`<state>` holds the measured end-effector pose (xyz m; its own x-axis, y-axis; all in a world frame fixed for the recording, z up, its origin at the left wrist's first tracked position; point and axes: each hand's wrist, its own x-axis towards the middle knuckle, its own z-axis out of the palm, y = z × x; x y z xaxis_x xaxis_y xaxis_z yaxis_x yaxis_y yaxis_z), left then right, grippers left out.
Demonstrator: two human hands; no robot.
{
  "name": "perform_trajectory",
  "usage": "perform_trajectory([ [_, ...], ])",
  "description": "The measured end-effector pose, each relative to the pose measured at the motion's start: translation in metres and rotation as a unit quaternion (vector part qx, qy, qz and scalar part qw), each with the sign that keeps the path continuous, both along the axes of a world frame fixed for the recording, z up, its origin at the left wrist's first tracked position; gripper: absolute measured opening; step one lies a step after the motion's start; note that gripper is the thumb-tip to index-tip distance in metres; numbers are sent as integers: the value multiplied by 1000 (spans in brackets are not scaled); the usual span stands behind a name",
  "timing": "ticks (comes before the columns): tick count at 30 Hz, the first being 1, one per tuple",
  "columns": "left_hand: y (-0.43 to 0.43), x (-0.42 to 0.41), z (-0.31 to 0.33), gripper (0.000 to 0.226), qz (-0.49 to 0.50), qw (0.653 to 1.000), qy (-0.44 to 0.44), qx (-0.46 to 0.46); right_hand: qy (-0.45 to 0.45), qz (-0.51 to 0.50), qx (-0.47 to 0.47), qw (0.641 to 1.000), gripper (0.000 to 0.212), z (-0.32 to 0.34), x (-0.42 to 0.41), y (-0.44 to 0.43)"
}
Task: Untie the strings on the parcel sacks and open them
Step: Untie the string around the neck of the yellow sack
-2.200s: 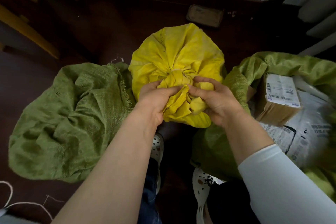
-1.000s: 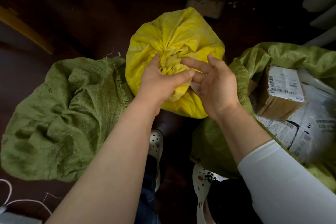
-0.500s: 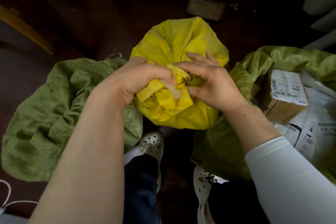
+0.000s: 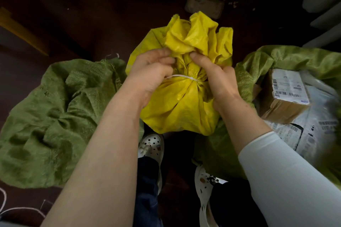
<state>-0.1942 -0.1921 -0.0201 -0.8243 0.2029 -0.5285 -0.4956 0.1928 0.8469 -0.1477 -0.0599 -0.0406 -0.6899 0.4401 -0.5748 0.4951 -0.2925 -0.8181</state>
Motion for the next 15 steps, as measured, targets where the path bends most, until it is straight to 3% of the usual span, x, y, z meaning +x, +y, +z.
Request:
perform_trajectory([
  [2,-1,0,-3,71,-11,1000,-5,15,-5,-18,-7,1000,29,-2,-2,0],
  [5,-4,0,-1,51,-18,999,-18,44,-12,-35,-10,999,25,-4,-6,-1],
  [9,-1,4,-1,39,-97,995,37,-4,-16,-45,-10,999,23,-7,-7,1],
  [15,10,10,-6,7,-54,991,115,-35,-5,-22,-11,1000,20,-5,-7,1],
])
